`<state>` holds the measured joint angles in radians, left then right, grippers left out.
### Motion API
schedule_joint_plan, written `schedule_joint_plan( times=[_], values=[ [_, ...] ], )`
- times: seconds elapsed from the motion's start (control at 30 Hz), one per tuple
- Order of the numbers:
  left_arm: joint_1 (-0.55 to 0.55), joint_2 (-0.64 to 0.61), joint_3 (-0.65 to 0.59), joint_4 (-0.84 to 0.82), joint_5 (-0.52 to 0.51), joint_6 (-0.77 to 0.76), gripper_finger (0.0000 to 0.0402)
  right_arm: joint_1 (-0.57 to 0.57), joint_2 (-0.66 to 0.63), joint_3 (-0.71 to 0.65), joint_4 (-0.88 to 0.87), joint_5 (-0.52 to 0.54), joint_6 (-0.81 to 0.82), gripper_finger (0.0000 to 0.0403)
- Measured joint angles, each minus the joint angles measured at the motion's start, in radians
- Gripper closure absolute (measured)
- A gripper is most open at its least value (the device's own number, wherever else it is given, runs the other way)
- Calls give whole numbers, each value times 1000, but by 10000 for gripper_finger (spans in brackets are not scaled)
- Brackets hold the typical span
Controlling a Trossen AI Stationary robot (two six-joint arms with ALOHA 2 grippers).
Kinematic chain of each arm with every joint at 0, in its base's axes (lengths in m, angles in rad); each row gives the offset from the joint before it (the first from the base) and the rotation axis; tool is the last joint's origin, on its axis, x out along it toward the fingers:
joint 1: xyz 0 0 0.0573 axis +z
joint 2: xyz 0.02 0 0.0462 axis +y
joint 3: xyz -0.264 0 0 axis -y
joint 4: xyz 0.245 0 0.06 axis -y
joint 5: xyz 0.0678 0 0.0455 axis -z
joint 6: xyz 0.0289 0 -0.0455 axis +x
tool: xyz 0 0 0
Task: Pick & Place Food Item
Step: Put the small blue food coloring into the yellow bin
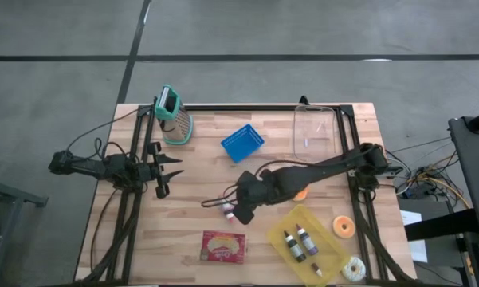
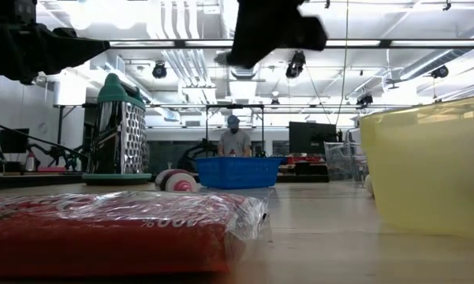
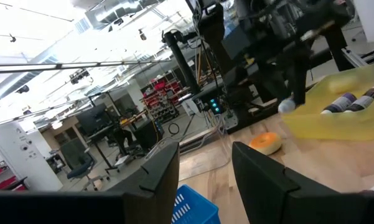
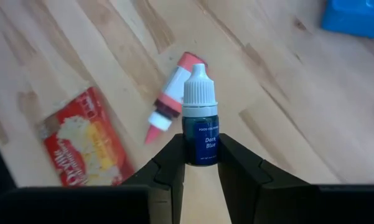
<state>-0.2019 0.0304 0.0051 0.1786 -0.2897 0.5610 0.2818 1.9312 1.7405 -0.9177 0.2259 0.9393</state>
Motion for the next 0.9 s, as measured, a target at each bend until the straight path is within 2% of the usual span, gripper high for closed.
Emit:
schedule_joint_plan(
  times=[0.23,0.5,0.9],
  values=[
    [0,0,0,-1,0,0,250,78,-49,0,-104,3,112,322],
    [0,0,0,0,0,0,250,189,-65,0,-240,2,343,325],
    [0,0,0,0,0,0,250,346,-66,0,-293,12,727,318]
  ],
)
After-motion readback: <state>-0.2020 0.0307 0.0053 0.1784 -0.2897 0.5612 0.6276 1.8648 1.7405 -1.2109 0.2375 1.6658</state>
